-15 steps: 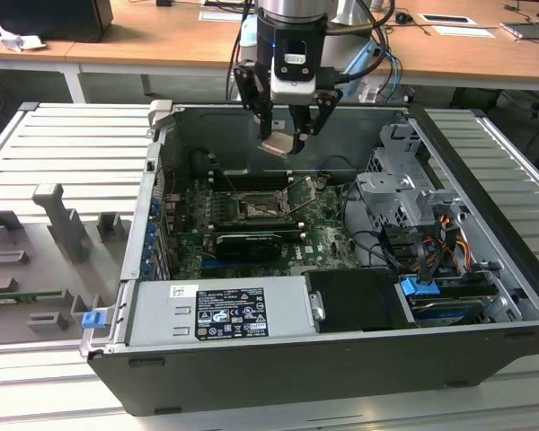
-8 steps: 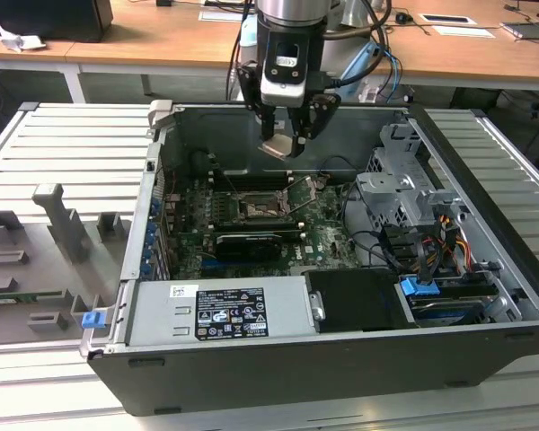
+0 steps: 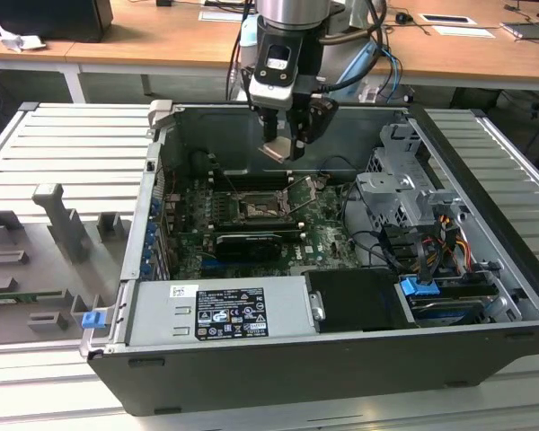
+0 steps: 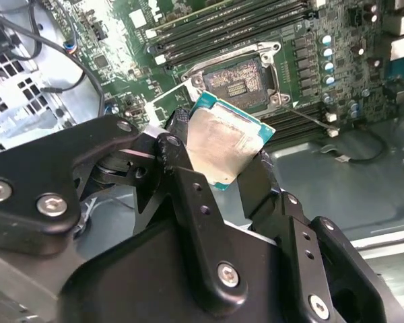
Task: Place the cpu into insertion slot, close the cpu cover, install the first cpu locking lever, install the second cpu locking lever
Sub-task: 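Place the cpu into insertion slot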
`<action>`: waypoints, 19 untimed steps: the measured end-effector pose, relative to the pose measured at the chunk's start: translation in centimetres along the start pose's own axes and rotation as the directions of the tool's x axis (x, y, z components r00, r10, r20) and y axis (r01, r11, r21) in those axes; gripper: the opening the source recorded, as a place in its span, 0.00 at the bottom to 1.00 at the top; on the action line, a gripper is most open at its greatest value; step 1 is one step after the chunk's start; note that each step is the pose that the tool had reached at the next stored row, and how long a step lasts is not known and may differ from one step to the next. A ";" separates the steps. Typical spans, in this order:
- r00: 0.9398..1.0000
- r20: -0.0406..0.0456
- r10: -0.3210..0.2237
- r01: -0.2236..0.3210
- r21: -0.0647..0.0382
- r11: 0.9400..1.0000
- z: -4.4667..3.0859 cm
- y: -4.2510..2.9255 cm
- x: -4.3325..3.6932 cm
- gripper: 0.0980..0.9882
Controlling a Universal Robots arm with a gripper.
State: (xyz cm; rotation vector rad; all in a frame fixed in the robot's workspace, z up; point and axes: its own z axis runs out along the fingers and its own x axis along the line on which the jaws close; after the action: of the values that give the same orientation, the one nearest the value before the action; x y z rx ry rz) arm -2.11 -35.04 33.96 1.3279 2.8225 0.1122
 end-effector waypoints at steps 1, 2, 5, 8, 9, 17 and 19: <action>1.000 0.001 0.008 -0.008 0.000 1.000 0.02 0.00 0.00 0.49; 1.000 0.001 0.015 -0.015 0.000 1.000 0.05 0.00 0.00 0.49; 1.000 0.002 0.028 -0.028 0.000 1.000 0.16 -0.02 0.00 0.49; 0.997 0.005 0.071 -0.071 -0.001 0.997 0.31 -0.03 0.01 0.49; 0.997 0.006 0.081 -0.081 -0.001 0.997 0.36 -0.03 0.01 0.49; 0.981 0.017 0.192 -0.192 -0.001 0.981 0.74 -0.06 0.01 0.49; 0.976 0.020 0.216 -0.216 -0.001 0.976 0.82 -0.07 0.01 0.49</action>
State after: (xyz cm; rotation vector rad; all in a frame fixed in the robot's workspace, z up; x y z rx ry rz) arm -2.13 -35.03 33.15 1.6231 2.6524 0.0998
